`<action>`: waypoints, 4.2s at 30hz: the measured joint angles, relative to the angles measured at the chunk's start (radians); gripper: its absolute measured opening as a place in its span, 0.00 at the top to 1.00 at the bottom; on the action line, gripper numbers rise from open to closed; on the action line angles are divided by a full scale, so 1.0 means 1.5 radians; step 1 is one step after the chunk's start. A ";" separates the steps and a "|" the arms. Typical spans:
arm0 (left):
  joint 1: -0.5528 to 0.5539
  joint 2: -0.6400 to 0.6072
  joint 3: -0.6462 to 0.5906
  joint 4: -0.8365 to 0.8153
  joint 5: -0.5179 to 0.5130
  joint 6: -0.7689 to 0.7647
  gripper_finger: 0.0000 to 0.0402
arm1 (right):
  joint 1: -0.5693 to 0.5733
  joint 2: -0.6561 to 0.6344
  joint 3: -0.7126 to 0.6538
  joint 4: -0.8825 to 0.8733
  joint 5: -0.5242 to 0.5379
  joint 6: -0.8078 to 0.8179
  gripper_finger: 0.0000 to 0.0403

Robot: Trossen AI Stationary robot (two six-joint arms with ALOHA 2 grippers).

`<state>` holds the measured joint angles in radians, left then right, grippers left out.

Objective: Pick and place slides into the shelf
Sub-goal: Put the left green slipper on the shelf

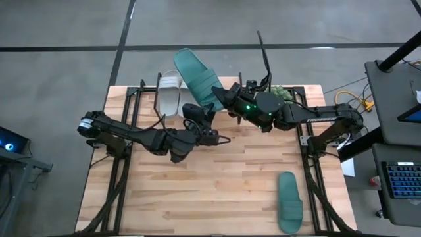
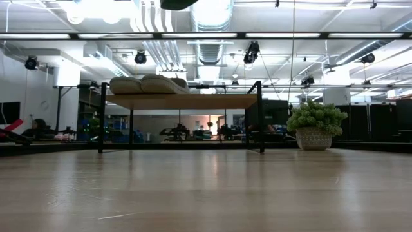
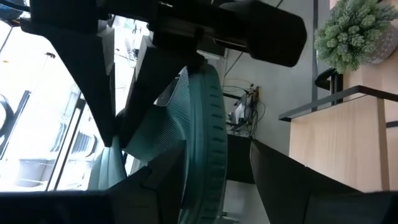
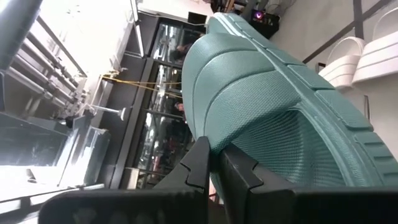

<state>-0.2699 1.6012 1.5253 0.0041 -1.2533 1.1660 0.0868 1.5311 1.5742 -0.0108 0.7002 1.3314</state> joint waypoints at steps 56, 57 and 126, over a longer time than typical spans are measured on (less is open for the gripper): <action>0.002 -0.008 -0.001 0.082 0.025 0.106 0.94 | -0.001 -0.005 0.000 0.003 -0.012 0.002 0.96; 0.002 -0.008 -0.001 0.082 0.025 0.107 0.94 | -0.002 -0.005 0.000 0.003 -0.012 0.002 0.96; 0.006 -0.030 -0.001 0.079 0.027 0.150 0.95 | 0.040 -0.030 0.000 0.037 -0.084 -0.090 0.62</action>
<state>-0.2607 1.5570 1.5244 0.1219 -1.2125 1.3912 0.1475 1.4860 1.5742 0.0448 0.5735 1.1965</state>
